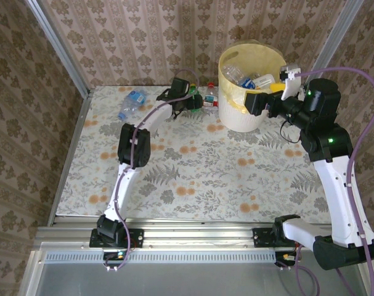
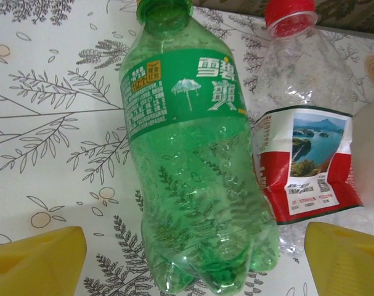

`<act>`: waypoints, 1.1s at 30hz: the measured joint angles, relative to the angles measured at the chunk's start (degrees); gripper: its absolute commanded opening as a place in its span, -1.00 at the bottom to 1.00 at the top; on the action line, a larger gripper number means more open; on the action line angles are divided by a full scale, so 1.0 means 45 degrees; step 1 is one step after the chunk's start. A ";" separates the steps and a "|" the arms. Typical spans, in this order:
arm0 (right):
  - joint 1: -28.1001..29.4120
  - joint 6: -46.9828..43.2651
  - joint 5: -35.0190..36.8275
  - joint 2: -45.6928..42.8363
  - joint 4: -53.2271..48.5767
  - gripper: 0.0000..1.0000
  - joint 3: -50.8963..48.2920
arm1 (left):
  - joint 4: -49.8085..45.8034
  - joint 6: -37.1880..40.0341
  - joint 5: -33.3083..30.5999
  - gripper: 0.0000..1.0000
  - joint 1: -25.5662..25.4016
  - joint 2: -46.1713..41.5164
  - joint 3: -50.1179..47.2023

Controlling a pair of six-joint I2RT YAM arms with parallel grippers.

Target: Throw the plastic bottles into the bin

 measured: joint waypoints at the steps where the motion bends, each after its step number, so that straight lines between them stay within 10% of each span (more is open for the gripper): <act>1: 0.0000 0.0000 0.0000 -0.0005 0.0005 1.00 -0.0039 | 0.0000 -0.0029 0.0000 0.80 0.0000 0.0078 0.0068; 15: 0.0000 -0.0005 -0.0005 -0.0068 0.0019 1.00 -0.0544 | -0.0223 -0.0330 -0.0097 0.68 0.0053 0.0782 0.0578; 26: 0.0000 -0.0005 0.0000 -0.0073 0.0107 1.00 -0.0792 | 0.0194 -0.0393 0.0393 0.11 0.0243 0.0782 0.0554; 33: 0.0000 -0.0005 0.0000 -0.0073 0.0126 1.00 -0.0845 | 0.3201 -0.0423 0.1039 0.00 0.0690 -0.1277 -0.3832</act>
